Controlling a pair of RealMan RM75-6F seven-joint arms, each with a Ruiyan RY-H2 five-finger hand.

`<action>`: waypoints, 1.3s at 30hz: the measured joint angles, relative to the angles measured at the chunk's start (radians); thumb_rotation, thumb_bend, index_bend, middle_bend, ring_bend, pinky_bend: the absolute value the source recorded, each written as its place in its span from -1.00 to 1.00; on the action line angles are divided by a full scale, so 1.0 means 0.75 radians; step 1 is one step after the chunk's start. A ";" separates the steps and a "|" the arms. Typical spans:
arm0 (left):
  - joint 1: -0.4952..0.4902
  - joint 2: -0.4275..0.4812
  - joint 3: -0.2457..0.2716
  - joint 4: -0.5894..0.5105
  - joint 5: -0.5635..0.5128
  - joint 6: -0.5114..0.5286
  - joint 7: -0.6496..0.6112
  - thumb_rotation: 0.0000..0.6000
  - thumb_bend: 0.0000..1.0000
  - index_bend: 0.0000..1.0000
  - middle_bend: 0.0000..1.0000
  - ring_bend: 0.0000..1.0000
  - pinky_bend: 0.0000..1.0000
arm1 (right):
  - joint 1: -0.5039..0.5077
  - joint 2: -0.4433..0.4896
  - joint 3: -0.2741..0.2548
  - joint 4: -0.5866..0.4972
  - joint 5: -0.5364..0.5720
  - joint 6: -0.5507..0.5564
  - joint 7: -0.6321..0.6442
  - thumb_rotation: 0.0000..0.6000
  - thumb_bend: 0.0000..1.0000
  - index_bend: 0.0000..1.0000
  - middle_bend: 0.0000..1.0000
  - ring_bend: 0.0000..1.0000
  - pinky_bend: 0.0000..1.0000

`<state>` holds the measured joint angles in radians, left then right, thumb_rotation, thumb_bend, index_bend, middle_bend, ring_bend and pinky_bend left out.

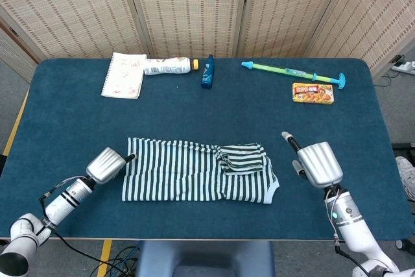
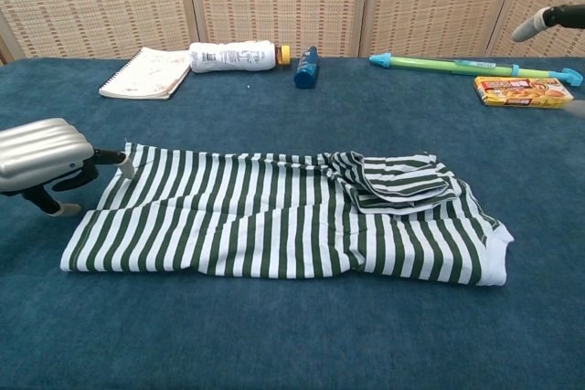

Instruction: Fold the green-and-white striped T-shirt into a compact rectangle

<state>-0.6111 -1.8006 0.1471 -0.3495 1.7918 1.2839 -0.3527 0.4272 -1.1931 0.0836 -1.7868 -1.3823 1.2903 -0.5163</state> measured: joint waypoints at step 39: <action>-0.017 -0.075 -0.046 -0.014 -0.113 0.033 -0.245 1.00 -0.43 -0.08 0.80 0.67 0.99 | -0.038 0.006 0.022 0.027 -0.004 -0.008 0.051 1.00 -0.32 -0.68 0.96 1.00 1.00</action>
<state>-0.6239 -1.8566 0.1126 -0.3601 1.7070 1.3083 -0.5368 0.3989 -1.1883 0.1001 -1.7665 -1.3854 1.2845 -0.4780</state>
